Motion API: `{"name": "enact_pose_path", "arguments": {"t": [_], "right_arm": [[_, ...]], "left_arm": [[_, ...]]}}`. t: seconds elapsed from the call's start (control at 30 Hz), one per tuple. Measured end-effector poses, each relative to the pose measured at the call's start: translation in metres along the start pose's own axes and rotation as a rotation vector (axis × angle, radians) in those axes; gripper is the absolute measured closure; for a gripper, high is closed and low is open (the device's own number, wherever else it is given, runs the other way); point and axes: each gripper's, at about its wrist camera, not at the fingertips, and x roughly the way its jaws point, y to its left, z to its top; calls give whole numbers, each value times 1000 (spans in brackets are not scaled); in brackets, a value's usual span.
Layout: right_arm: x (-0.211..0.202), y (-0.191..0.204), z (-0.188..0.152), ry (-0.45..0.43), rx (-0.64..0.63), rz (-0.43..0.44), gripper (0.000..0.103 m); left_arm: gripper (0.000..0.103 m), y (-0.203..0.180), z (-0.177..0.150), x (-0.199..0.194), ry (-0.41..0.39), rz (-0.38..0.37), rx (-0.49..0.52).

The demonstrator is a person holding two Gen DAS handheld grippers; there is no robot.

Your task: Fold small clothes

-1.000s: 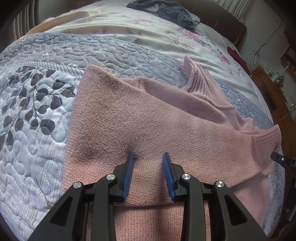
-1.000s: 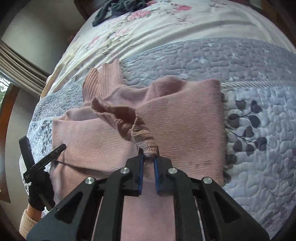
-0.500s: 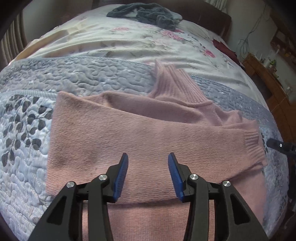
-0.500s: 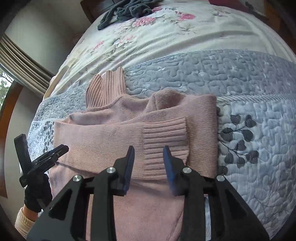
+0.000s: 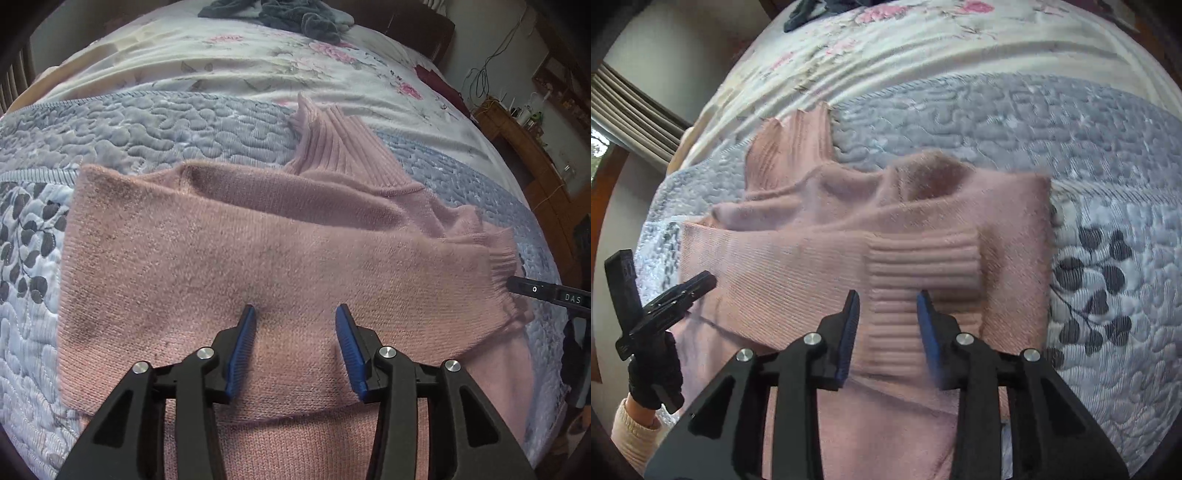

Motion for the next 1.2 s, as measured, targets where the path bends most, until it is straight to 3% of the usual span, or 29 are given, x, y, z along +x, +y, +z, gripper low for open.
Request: {"name": "enact_pose_path", "arguments": {"t": [0.07,0.17,0.23,0.3,0.4,0.47,0.57,0.73,0.77,0.8,0.83,1.0,1.2], "right_arm": [[0,12,21,-18,-25,1,62],[17,25,56,-9,-19,42,61],[34,32,81,11,11,109,60],[51,39,103,13,36,134,51],[81,45,131,28,44,127,51],[100,46,143,46,62,138,51],[126,48,155,64,82,167,51],[151,52,169,55,80,135,51],[151,54,170,48,67,134,64],[150,55,170,49,56,149,91],[147,55,170,43,54,174,95],[109,57,156,-71,-23,238,95],[55,69,119,-156,-138,300,95]], "left_arm": [[56,-2,18,-4,-34,18,15],[54,-2,54,3,-55,36,16],[52,1,77,14,-45,2,-10],[50,2,97,26,-41,-17,-38],[48,-2,120,51,-24,16,-32],[48,-4,129,69,-7,30,-25],[48,-2,139,90,4,-15,-50],[50,-4,148,114,-1,-50,-61],[52,-5,148,115,-8,-71,-67],[65,-6,149,117,-8,-94,-71],[81,-7,149,117,-3,-122,-71],[90,-6,139,92,-83,-195,-44],[91,-7,114,37,-200,-287,9]]}}
